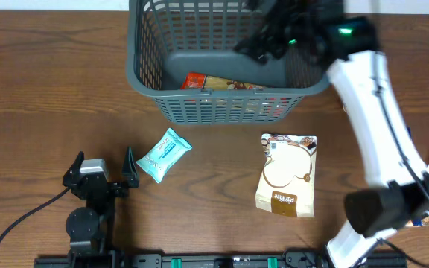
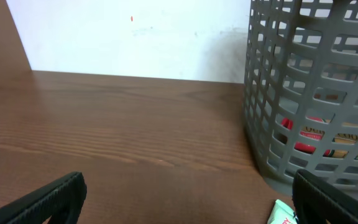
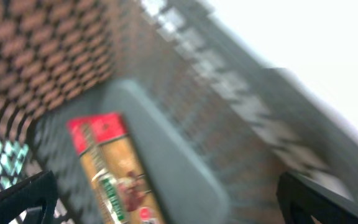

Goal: Pack container
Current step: 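Open the right gripper to drop the spaghetti in the basket, then move the right gripper to the brown snack pouch at right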

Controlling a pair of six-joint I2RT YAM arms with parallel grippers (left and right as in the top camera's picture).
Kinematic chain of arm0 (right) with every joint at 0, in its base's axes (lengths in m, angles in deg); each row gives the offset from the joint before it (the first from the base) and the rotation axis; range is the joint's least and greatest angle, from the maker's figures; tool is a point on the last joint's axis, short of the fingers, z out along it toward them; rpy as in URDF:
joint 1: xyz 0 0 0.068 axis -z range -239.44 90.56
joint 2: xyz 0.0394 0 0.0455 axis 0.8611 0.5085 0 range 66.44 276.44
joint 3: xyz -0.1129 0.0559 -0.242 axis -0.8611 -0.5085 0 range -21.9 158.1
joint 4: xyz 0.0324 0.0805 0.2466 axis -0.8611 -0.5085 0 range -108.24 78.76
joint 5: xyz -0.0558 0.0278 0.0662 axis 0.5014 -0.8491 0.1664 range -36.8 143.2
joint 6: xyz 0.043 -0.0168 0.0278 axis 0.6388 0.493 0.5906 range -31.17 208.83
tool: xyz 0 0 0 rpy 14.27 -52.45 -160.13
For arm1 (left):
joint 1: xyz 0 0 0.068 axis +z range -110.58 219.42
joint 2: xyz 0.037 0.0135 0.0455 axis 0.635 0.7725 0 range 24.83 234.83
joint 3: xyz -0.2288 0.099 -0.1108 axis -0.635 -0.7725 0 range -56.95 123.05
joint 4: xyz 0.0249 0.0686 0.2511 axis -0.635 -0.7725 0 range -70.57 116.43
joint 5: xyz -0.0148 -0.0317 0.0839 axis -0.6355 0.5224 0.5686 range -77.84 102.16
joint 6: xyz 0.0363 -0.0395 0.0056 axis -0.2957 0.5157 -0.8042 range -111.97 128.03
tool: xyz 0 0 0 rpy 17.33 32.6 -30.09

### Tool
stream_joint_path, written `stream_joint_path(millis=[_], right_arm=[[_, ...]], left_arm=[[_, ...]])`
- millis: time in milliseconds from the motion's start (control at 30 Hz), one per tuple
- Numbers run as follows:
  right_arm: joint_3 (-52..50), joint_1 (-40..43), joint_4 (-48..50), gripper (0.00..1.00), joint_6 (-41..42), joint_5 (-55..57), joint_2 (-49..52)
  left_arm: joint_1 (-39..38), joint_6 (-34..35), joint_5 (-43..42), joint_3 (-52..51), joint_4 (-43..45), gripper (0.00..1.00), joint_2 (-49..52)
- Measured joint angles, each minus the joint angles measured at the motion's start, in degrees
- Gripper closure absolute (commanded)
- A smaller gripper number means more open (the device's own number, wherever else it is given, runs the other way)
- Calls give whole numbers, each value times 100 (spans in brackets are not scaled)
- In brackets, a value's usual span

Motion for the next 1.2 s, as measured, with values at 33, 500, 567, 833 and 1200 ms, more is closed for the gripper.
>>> stream_joint_path(millis=[33,500,567,833,1200], right_arm=[[17,166,26,3,188,17,-177],[98,2437,-754,7,1344,1228,-1084],[98,2673,-885,7,1342,1292,-1012],[98,3368,-1064,6,1095,1447,-295],[96,3486,-1058,4,503,1513,918]], left_arm=[[0,0,0,0,-2,1,0],[0,0,0,0,0,1,0],[0,0,2,0,0,1,0],[0,0,0,0,0,1,0],[0,0,0,0,0,1,0]])
